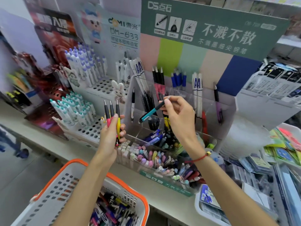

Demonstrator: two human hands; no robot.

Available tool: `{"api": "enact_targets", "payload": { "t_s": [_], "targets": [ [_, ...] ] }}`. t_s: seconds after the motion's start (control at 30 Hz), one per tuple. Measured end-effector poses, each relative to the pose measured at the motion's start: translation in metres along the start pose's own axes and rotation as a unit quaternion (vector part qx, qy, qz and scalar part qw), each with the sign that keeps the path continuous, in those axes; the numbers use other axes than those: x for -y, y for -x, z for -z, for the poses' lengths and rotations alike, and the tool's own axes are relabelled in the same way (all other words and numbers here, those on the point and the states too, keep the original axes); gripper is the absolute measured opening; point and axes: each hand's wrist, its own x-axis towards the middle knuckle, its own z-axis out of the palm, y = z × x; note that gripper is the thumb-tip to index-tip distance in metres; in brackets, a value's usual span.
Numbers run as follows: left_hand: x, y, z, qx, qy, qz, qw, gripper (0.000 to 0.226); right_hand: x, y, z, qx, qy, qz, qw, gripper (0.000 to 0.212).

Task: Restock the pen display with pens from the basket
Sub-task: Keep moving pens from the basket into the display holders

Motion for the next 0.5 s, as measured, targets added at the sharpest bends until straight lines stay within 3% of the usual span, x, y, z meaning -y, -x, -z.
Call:
{"api": "enact_targets", "payload": {
  "t_s": [0.23, 0.37, 0.5],
  "targets": [
    [0.005, 0.004, 0.023, 0.012, -0.022, 0.012, 1.0, 0.026, -0.019, -0.004, -0.044, 0.079, 0.195, 0.092, 0.973, 0.01],
    [0.008, 0.005, 0.028, 0.002, -0.023, 0.026, 0.999, 0.024, -0.025, -0.005, -0.067, 0.147, 0.353, 0.163, 0.909, 0.017],
    [0.008, 0.006, 0.03, 0.011, -0.011, 0.057, 0.998, 0.024, -0.026, -0.008, -0.087, 0.208, 0.46, 0.15, 0.85, 0.021]
  ]
}}
